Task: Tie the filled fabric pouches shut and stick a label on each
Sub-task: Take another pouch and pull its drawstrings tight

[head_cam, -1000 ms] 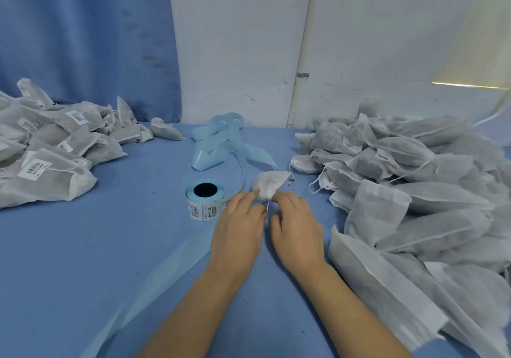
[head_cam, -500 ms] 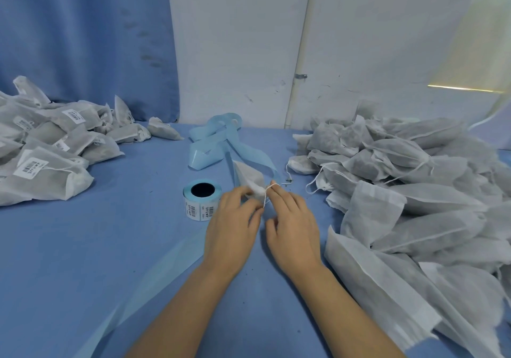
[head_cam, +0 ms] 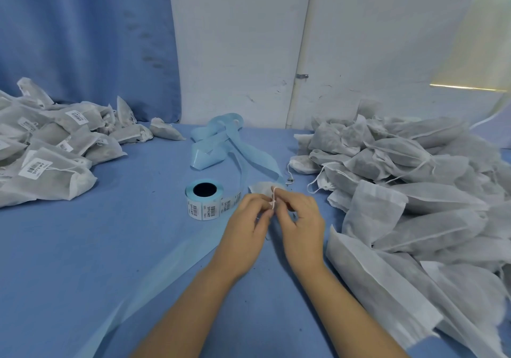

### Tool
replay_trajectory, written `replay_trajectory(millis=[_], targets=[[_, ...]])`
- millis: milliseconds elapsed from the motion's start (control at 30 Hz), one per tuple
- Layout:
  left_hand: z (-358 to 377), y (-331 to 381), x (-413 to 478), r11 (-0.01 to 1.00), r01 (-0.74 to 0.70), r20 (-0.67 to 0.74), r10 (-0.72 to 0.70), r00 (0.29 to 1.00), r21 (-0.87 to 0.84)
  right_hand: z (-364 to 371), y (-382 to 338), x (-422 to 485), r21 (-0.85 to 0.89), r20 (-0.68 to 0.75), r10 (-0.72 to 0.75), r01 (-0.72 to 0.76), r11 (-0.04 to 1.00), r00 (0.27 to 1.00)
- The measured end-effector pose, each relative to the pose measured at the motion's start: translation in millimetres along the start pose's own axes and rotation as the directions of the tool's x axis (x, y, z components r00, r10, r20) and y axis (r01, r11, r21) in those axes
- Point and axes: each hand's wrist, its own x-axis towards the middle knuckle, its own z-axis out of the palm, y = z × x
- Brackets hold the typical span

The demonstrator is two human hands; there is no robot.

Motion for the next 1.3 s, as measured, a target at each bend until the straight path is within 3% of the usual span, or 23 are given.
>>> replay_trajectory(millis=[167,300,467,633,867,1000,1200,1300], targets=[[0.7,2.0,-0.2,0.989,0.113,0.030,-0.111,0.993,-0.093,-2.3,4.0,4.3,0.255,0.043,0.305,-0.306,0.917,0.951],[-0.5,3.9,-0.8,0.964,0.207,0.007,-0.209,0.978,-0.165,-2.0,2.9,8.5,0.388,0.123,0.405,-0.420,0.821,0.906],[-1.4,0.4,0.6,0.956,0.240,-0.109,-0.260,0.960,-0.166,0.5,2.7,9.1,0.388,0.184,0.370,-0.414,0.824,0.910],[-1.8,-2.9,2.0,0.951,0.261,-0.173,-0.289,0.941,-0.168,2.1,1.6,5.7,0.269,0.217,0.284,-0.337,0.902,0.934],[-0.8,-5.0,-1.5,0.963,0.222,-0.225,-0.185,0.957,0.152,1.1,0.3,3.0,-0.011,0.201,0.128,-0.128,0.992,0.971],[1.3,-3.8,-2.2,0.975,0.192,-0.215,-0.165,0.963,0.111,5.9,-1.9,0.6,-0.105,0.183,0.099,-0.080,0.991,0.978],[0.7,3.4,-2.3,0.954,0.233,-0.193,-0.269,0.944,-0.189,10.2,-9.9,-0.8,0.093,0.197,0.285,-0.308,0.947,0.938],[2.2,4.8,-1.5,0.951,0.226,-0.187,-0.266,0.946,-0.211,6.8,-11.9,1.5,0.218,0.196,0.311,-0.350,0.911,0.930]])
